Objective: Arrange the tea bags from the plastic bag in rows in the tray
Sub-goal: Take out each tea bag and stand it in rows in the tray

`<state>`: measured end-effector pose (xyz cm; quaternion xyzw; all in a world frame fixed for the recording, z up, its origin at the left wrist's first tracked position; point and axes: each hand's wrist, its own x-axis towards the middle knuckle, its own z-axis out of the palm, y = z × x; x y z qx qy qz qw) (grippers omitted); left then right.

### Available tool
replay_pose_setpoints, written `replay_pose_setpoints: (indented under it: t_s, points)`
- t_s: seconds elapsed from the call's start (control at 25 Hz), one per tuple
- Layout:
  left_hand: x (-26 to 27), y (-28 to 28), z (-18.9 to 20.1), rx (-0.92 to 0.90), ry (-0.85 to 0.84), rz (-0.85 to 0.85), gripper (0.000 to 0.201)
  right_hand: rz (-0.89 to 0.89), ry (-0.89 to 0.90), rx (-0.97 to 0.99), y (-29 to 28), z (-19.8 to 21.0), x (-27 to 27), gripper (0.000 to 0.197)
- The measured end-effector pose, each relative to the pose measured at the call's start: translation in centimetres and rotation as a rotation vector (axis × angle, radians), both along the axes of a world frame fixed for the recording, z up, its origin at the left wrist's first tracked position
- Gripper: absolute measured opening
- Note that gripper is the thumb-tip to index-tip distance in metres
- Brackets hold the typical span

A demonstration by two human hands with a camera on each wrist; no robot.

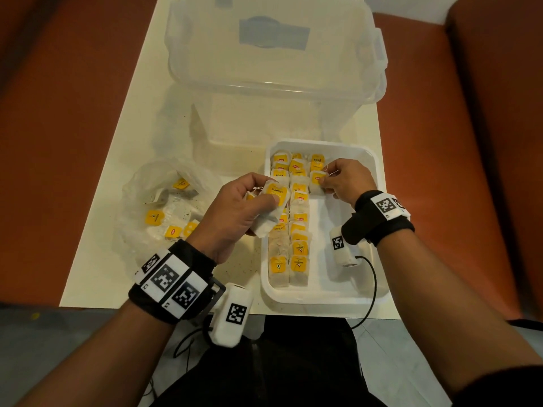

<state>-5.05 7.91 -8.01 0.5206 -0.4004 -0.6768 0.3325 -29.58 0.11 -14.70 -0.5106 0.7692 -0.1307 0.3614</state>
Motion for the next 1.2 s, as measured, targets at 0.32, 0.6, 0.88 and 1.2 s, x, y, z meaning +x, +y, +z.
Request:
replay_pose_setpoints:
  t_s: [0.32, 0.6, 0.88, 1.2]
  points:
    - [-0.4, -0.2, 0.4, 0.053, 0.032, 0.017, 0.013, -0.078, -0.059, -0.039, 0.1, -0.4, -0.1, 0.023]
    - [-0.7, -0.3, 0.4, 0.074, 0.068, 0.023, 0.011, -0.092, -0.306, -0.207, 4.1, 5.2, 2.7, 0.015]
    - [-1.5, -0.2, 0.8, 0.057, 0.074, 0.012, 0.011, 0.016, -0.660, -0.141, 8.3, 9.3, 4.9, 0.016]
    - [-1.4, 0.5, 1.3, 0.059, 0.059, -0.040, 0.020, -0.063, -0.763, -0.217, 8.5, 9.8, 4.4, 0.004]
